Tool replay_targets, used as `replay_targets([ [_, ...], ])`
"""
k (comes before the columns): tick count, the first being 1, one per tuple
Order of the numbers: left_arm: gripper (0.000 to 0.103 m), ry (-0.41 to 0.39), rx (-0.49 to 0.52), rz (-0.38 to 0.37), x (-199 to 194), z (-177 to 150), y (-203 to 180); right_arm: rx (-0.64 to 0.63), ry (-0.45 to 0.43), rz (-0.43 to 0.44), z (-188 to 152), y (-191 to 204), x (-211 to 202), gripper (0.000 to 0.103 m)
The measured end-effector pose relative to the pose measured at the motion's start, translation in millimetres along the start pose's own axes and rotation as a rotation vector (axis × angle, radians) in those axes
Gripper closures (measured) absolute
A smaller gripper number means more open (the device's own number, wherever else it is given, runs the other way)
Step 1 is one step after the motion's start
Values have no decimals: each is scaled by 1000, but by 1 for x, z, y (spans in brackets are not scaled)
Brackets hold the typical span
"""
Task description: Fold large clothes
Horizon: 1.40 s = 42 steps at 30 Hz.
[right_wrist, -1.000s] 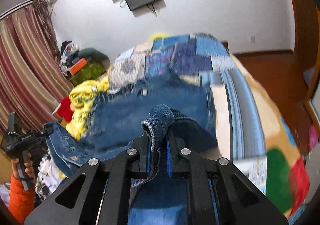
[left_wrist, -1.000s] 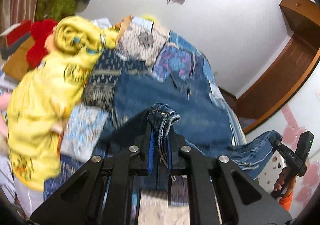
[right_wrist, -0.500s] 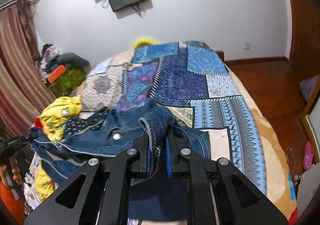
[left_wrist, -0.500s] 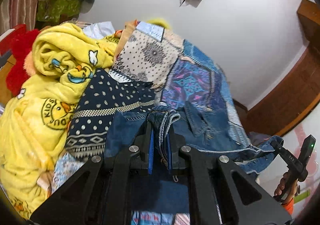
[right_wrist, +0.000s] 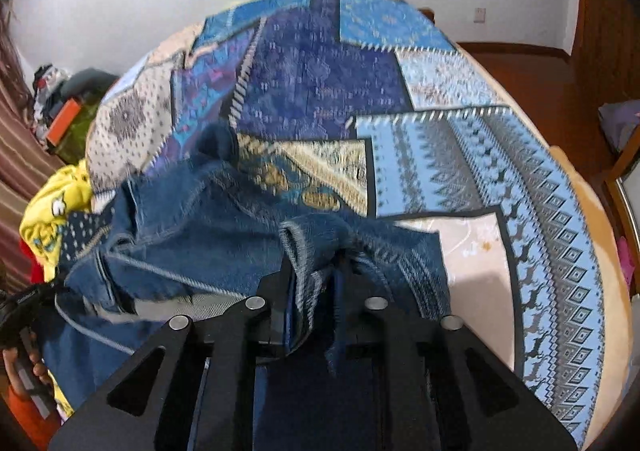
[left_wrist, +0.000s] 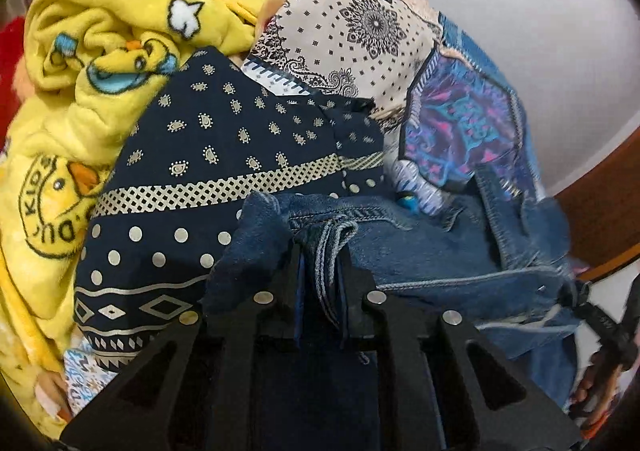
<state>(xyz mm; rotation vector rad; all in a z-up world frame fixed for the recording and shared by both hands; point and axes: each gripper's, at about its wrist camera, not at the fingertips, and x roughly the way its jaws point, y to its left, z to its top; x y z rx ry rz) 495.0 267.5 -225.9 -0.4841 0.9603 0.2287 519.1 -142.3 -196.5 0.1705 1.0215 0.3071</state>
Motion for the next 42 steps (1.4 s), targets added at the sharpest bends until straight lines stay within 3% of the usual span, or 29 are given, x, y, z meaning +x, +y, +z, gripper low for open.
replay_targets([
  [2,83,-2,50,49,-4,-1,-8,-16,11,-13,-1,2,-2,79],
  [3,68,5,73,86,-5,-1,-11,-25,15,-18,-1,3,-4,77],
  [4,61,14,102,142,-7,-1,-15,-33,23,-34,-1,5,-10,67],
  [5,54,15,137,188,-11,-1,-19,-35,20,-59,-1,6,-14,46],
  [7,50,9,189,212,-25,-3,-25,-45,-18,-109,1,8,-27,28],
  [9,35,8,211,189,-42,-4,-29,-60,-84,-101,-2,11,-51,25],
  [12,16,-33,212,136,-75,-9,-34,-64,-98,-67,-6,13,-73,24],
  [15,6,-73,233,104,-100,-15,-40,-111,-109,-42,-18,21,-94,23],
  [18,3,-60,277,93,-111,-26,-46,-167,-100,-26,-30,35,-99,20],
  [22,3,31,340,71,-102,-51,-52,-241,-49,1,-54,48,-93,20],
  [28,3,161,309,19,-63,-75,-51,-290,22,17,-79,59,-71,20],
  [33,3,179,325,45,-34,-67,-57,-305,83,17,-80,67,-46,20],
  [35,3,186,328,89,-18,-57,-55,-302,96,15,-72,70,-33,20],
  [42,3,181,255,129,3,-21,-32,-237,115,25,-43,70,-6,20],
])
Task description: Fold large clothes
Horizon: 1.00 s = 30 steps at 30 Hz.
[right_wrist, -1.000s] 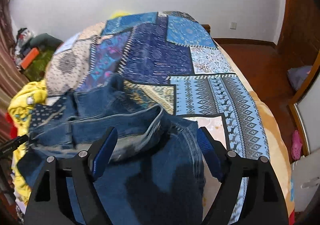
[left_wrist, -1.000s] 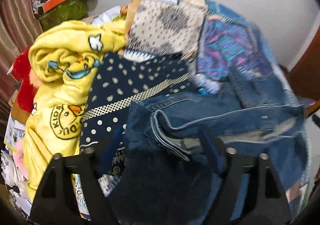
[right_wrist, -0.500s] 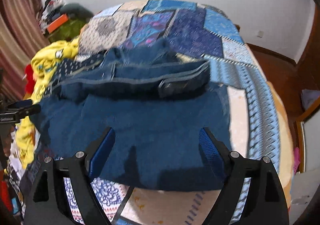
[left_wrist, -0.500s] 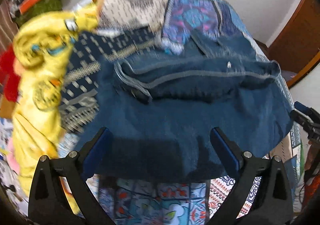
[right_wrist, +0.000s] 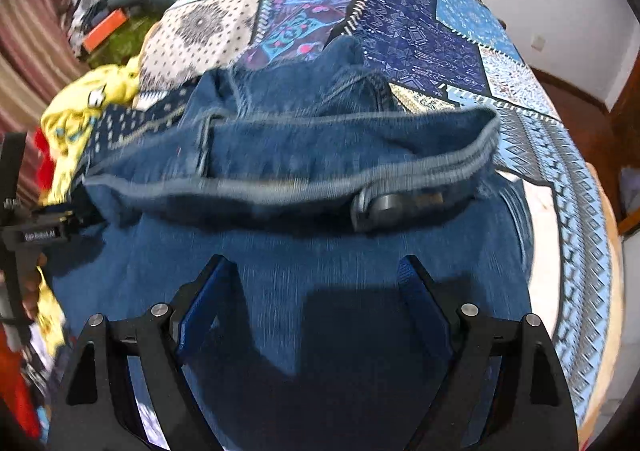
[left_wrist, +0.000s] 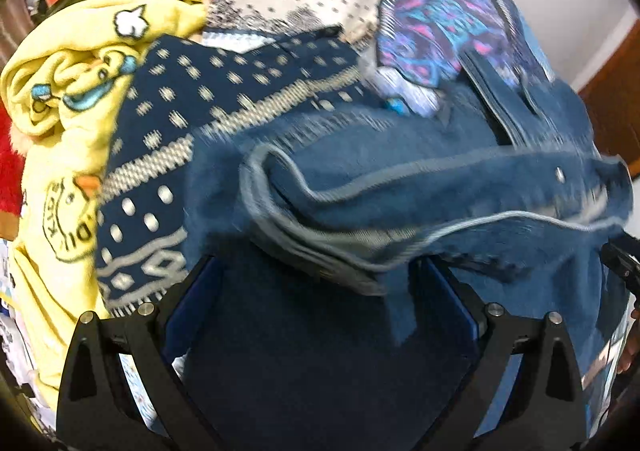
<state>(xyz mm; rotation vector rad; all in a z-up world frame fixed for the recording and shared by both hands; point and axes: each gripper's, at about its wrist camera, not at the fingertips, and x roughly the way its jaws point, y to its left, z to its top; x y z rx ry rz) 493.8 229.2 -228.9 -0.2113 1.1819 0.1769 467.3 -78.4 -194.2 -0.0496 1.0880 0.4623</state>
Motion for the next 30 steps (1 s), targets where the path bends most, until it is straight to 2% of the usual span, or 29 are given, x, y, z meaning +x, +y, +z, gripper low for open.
replay_targets([
  [3,3,-24,-32,-3,-4,15,11,43,-2,0,17,-6,7,20],
  [5,3,-46,-58,20,-6,27,17,74,-16,-7,29,-10,9,20],
  [9,3,-65,-120,42,-10,44,25,123,-70,-64,41,-13,4,20],
  [12,3,-147,-133,60,-32,47,23,141,-110,-42,40,-8,-10,20],
  [15,3,-219,-91,73,-55,44,14,92,-136,-25,34,6,-22,20],
  [18,3,-253,-57,11,-79,35,6,-17,-163,-41,23,31,-34,20],
  [22,3,-253,28,-85,-100,6,-12,-119,-161,4,3,64,-42,20],
  [27,3,-218,69,-174,-101,-29,-25,-176,-163,52,-25,91,-43,20],
  [30,3,-200,83,-179,-92,-50,-29,-212,-133,38,-37,96,-31,20],
])
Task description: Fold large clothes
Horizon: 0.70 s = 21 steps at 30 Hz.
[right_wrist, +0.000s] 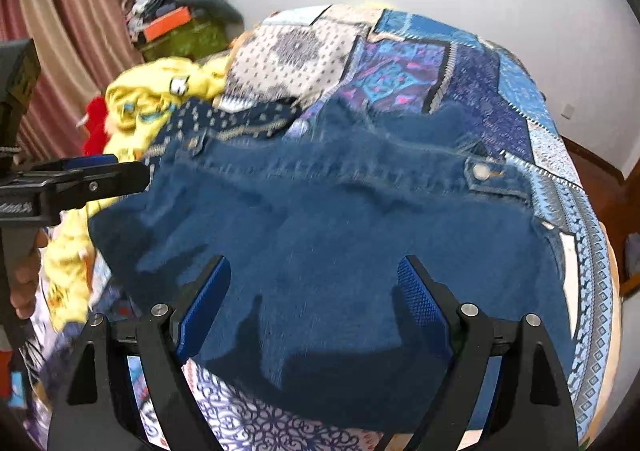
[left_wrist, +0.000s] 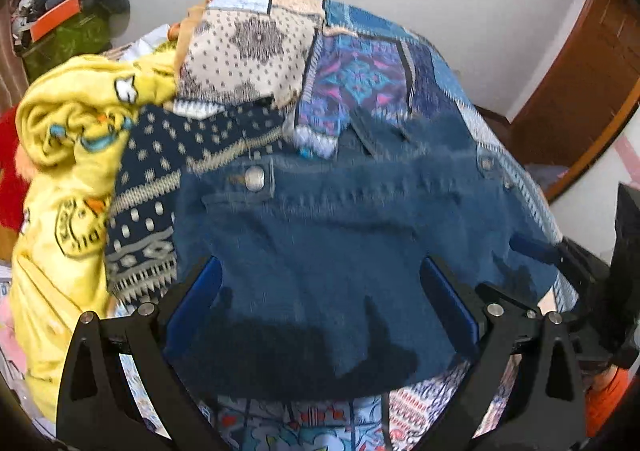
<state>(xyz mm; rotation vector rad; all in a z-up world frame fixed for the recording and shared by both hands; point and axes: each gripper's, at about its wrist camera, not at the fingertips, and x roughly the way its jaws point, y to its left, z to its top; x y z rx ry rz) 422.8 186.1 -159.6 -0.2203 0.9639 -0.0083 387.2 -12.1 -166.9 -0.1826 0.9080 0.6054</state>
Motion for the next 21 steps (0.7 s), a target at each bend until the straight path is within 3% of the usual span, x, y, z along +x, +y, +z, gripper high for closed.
replay_targets([
  [4,3,73,-10,47,26,-24,7,-5,67,-70,-10,-12,18,20],
  [9,3,117,-28,123,41,-47,23,44,87,-96,-22,-43,13,20],
  [11,3,115,-44,120,38,-53,28,63,89,-118,-27,-55,7,20],
  [18,3,95,-61,219,22,-69,49,150,89,-181,-51,-101,-21,20],
  [21,3,96,-108,218,14,-74,64,188,71,-150,-60,-115,-36,20],
])
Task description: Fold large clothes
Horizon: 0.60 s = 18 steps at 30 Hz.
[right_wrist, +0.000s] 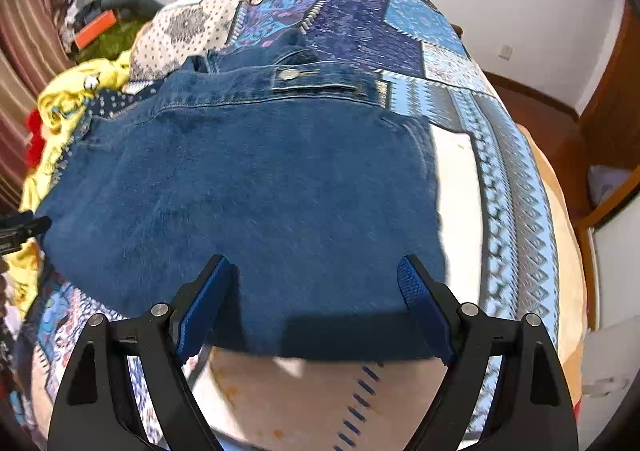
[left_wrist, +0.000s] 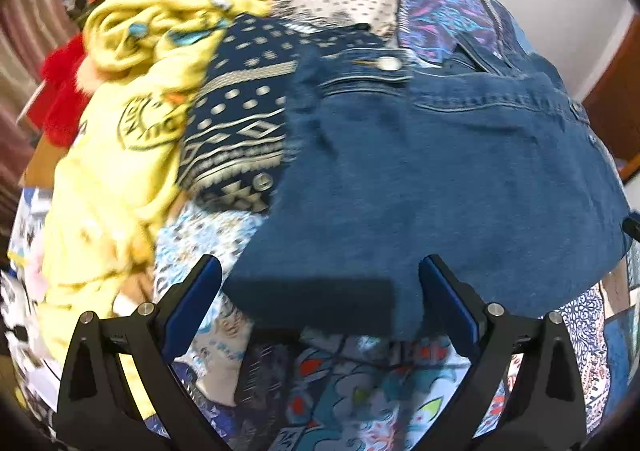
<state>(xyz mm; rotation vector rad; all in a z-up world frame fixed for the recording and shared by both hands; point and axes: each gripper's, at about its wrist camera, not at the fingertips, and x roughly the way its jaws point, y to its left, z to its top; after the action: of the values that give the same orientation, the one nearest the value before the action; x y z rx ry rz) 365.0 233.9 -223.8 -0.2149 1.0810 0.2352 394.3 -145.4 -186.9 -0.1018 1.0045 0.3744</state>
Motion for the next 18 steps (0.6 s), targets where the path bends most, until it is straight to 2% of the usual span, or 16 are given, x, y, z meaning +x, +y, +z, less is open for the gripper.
replay_targets([
  [1,3,5,-27,-20,-2,-3,7,23,-2,-40,-3,-6,-4,20],
  [3,3,8,-84,-35,-6,-6,20,49,8,-57,-8,-15,-7,20],
  [6,3,-13,-116,7,-15,-11,34,112,25,-32,-17,-33,-10,20],
  [8,3,-41,-131,73,-24,-14,45,147,27,-20,-22,-41,-13,20],
  [10,3,-55,-181,67,-32,-17,57,164,23,-25,-22,-45,-16,20],
  [13,3,-73,-305,-52,-45,-24,74,182,-5,-10,-14,-45,-24,20],
  [15,3,-74,-345,-139,-48,-26,74,179,-26,6,-9,-40,-29,19],
  [16,3,-65,-371,-210,-47,-29,72,173,-38,13,-5,-36,-31,19],
  [18,3,-45,-400,-289,-41,-32,66,153,-59,33,3,-24,-34,20],
])
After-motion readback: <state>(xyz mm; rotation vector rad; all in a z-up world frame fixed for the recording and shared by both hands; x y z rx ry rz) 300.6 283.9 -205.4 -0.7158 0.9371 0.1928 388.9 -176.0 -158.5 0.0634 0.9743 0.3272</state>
